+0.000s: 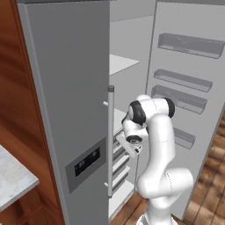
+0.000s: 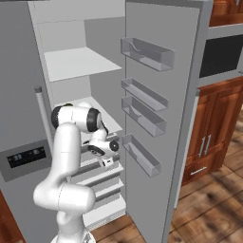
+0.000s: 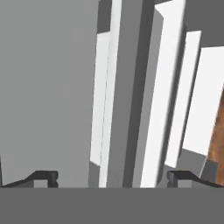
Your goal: Place the avocado and bell pepper inside the fridge drawer. Close the drawer after placing the vegetables.
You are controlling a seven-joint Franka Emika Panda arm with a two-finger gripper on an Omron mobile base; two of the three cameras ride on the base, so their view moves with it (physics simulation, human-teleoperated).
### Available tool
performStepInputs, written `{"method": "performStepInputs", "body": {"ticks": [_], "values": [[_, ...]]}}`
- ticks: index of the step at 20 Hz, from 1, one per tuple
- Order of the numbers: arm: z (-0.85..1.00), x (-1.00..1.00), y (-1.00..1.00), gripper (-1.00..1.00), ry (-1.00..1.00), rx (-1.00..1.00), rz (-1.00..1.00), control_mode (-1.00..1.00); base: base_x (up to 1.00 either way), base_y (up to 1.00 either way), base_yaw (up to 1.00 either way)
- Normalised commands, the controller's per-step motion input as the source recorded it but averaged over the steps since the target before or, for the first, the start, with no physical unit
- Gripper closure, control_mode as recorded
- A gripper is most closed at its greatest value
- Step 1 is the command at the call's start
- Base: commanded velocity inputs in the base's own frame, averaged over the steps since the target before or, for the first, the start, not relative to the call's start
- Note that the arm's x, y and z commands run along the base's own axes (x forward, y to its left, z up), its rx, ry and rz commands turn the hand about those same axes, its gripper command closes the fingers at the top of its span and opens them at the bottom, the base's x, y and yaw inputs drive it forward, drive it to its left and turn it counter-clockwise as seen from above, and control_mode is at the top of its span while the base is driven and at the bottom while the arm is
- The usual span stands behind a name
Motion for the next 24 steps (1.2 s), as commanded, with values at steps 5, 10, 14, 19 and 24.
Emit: {"method": "performStepInputs", "body": {"ticks": [5,10,14,19,24], "values": [[-0.07,0.76,0.33,-1.00,0.05,0.04,0.00,-1.00,0.00,0.00,0.00],[-0.01,0.14,0.08,-1.00,0.01,0.05,0.00,-1.00,0.00,0.00,0.00],[0.00,-0.77,-0.29,-1.00,0.00,0.05,0.00,-1.00,0.00,0.00,0.00],[0.09,-0.84,-0.23,-1.00,0.00,0.05,0.00,-1.00,0.00,0.00,0.00],[0.53,-0.87,-0.37,-1.00,-0.01,0.01,-0.03,-1.00,0.00,0.00,0.00]]}}
